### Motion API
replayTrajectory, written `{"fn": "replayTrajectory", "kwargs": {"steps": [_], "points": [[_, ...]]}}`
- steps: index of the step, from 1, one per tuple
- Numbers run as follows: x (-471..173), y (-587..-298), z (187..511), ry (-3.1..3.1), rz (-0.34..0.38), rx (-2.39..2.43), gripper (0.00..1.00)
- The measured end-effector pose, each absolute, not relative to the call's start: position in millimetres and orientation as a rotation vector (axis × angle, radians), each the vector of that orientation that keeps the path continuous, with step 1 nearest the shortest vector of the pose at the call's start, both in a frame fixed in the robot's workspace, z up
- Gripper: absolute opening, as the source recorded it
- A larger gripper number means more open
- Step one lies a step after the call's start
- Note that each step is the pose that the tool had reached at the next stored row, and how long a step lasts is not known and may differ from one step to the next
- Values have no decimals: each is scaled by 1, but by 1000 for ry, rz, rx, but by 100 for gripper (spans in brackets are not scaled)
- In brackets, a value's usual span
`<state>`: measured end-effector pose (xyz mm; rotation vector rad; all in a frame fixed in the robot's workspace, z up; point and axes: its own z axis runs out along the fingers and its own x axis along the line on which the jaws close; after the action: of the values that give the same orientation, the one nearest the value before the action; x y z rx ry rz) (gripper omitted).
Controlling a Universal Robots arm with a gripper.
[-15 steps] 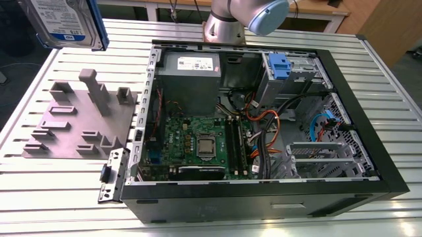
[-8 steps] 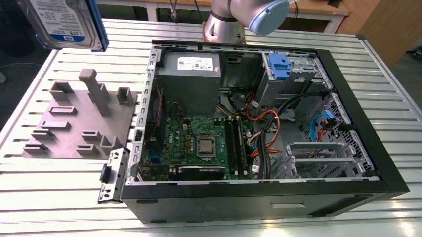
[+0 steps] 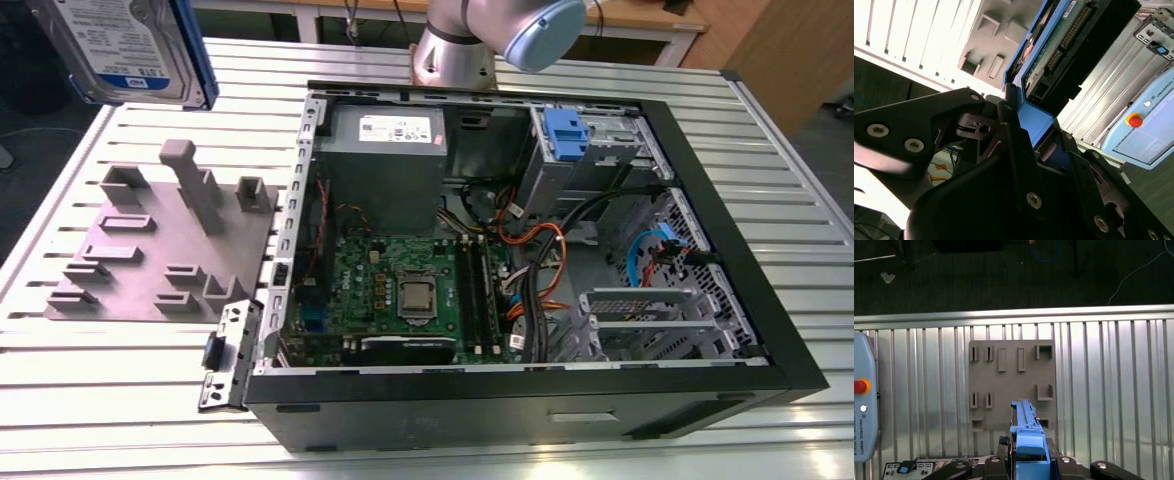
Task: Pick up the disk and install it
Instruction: 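Pick up the disk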
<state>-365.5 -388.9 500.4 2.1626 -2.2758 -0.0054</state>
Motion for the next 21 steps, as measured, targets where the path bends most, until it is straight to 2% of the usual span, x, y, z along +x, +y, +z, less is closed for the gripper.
{"fn": "replayTrajectory", "kwargs": {"steps": [21], "points": [[-350,-389,500,-2276,-5,2163,36]]}}
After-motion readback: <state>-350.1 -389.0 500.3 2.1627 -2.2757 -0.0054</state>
